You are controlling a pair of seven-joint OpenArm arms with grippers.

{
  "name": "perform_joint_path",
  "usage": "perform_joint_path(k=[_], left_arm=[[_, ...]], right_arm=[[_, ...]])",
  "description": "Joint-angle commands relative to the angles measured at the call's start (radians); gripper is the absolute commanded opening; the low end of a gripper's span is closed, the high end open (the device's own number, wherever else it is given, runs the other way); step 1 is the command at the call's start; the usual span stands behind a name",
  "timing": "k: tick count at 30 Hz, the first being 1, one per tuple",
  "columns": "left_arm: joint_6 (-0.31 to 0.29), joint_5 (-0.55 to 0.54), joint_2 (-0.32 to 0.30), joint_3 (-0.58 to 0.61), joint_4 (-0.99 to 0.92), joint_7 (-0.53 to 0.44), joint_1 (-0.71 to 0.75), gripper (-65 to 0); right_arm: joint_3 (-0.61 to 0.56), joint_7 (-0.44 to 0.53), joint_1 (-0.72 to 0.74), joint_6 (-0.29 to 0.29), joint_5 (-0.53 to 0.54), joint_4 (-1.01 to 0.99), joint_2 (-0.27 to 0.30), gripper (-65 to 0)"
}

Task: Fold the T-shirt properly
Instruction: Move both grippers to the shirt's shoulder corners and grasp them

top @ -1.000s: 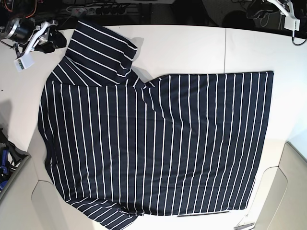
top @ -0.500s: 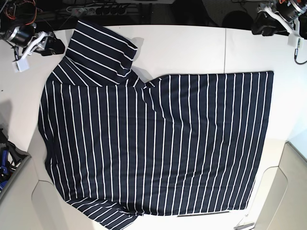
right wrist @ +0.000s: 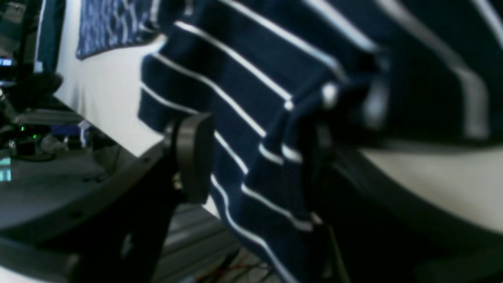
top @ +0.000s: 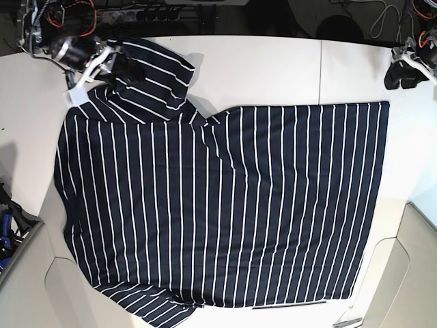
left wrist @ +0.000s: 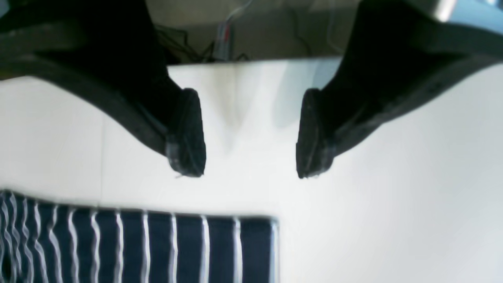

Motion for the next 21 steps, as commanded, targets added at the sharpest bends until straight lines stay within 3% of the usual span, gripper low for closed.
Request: perform_joint_path(k=[1, 8, 21], left_arm=[[-0.006, -0.013, -0.026, 0.005, -0.012, -0.014, -0.018, -25.4], [-0.006, 0.093, -0.042, 0.103, -0.132, -0.062, -0.151, -25.4], [-0.003, 0.096, -0.041, 0.148, -0.226, -0.085, -0.213, -25.5]], right_arm=[[-0.011, -0.022, -0.006, -0.013, -0.053, 0.002, -0.001, -32.0], [-0.049, -0.008, 0.005, -0.013, -0.067, 0.002, -0.001, -32.0], [-0.049, -0.007, 0.005, -0.013, -0.069, 0.002, -0.001, -32.0]])
